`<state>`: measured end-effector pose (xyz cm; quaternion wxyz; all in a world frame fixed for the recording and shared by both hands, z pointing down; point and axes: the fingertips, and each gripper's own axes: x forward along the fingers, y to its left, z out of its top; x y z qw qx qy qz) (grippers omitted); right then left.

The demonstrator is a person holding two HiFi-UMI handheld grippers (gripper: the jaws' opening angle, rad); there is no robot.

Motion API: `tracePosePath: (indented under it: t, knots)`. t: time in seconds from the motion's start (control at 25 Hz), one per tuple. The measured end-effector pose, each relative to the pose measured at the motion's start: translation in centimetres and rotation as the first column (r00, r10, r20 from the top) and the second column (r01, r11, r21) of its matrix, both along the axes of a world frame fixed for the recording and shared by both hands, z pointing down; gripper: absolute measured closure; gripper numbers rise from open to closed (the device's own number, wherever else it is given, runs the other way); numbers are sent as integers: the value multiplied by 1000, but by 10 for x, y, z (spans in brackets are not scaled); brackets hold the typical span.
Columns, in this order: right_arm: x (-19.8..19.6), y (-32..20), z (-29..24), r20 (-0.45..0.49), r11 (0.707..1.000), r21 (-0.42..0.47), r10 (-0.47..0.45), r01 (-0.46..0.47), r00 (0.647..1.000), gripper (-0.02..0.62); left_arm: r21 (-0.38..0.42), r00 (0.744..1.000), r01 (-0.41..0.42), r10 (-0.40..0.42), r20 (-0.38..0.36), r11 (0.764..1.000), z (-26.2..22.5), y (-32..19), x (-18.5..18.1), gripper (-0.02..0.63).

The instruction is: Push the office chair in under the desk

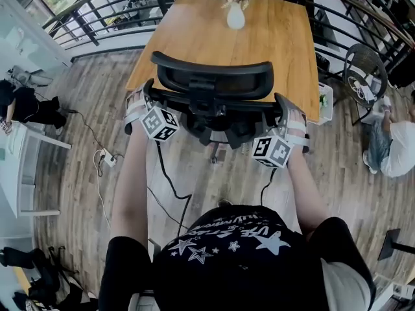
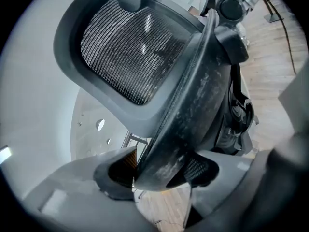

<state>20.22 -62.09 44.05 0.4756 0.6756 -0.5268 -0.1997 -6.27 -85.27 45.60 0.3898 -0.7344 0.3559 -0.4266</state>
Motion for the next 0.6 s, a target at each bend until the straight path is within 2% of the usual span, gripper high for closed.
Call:
tracePosePath:
  t: [0.24,0.32,0.44,0.6]
  knots:
    - [-2,2,0,5,999,39,-24,23,1000,334,-24,1000,1,-1,20,1000,2,5,-3,333]
    - [-3,1,2,32,999,34,-19,18,999,303,-37,1000,7,-6,24,999,2,6,-3,328]
    - [-3,-1,3,43,1000,17,-17,16,999,275,-48,1000,19,-19,-6,999,0,9,-3,287]
    - [-5,7,2,44,1000,11,-25,25,999,272,-62,998,48,-51,-48,997,3,23,-9,265]
